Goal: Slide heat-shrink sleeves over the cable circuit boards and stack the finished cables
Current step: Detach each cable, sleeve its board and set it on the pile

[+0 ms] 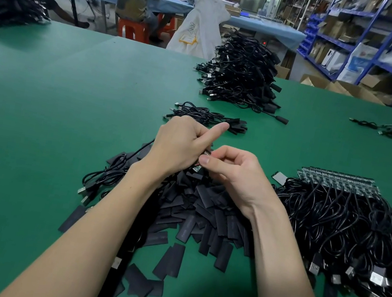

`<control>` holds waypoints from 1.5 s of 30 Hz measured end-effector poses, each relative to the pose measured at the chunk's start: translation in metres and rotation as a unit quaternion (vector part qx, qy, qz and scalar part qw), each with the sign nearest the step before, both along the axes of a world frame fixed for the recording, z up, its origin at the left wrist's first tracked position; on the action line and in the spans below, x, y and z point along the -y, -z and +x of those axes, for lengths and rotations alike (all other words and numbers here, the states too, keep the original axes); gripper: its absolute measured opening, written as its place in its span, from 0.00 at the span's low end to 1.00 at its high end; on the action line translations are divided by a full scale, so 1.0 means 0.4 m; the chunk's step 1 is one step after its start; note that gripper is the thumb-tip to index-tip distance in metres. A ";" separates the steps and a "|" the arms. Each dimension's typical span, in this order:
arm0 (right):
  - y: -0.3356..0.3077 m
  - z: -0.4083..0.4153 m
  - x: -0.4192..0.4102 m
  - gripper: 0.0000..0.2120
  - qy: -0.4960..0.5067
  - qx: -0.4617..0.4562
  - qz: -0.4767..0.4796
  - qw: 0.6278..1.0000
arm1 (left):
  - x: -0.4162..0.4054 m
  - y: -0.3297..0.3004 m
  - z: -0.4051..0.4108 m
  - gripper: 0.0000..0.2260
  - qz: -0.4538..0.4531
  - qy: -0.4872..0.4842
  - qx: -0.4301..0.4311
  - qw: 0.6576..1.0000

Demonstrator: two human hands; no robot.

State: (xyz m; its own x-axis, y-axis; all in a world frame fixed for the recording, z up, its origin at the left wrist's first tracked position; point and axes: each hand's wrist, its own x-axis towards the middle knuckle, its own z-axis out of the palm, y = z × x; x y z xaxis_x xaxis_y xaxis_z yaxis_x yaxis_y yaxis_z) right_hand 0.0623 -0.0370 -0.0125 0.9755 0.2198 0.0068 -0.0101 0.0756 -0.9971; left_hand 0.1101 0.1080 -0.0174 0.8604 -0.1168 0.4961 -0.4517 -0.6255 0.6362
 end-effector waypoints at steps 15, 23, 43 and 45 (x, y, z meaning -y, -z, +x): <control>-0.020 -0.014 0.020 0.05 -0.045 -0.002 0.029 0.999 | -0.026 -0.023 -0.015 0.24 -0.042 0.054 -0.044 0.997; -0.029 0.009 0.026 0.05 0.128 -0.051 0.199 0.970 | -0.035 -0.082 -0.040 0.09 -0.100 0.193 -0.173 0.961; -0.033 -0.001 0.012 0.15 0.016 0.036 -0.589 0.807 | -0.049 -0.049 -0.026 0.06 0.111 0.051 -0.100 0.987; -0.034 0.000 0.015 0.12 0.009 0.036 -0.587 0.809 | -0.049 -0.049 -0.026 0.06 0.109 0.051 -0.102 0.988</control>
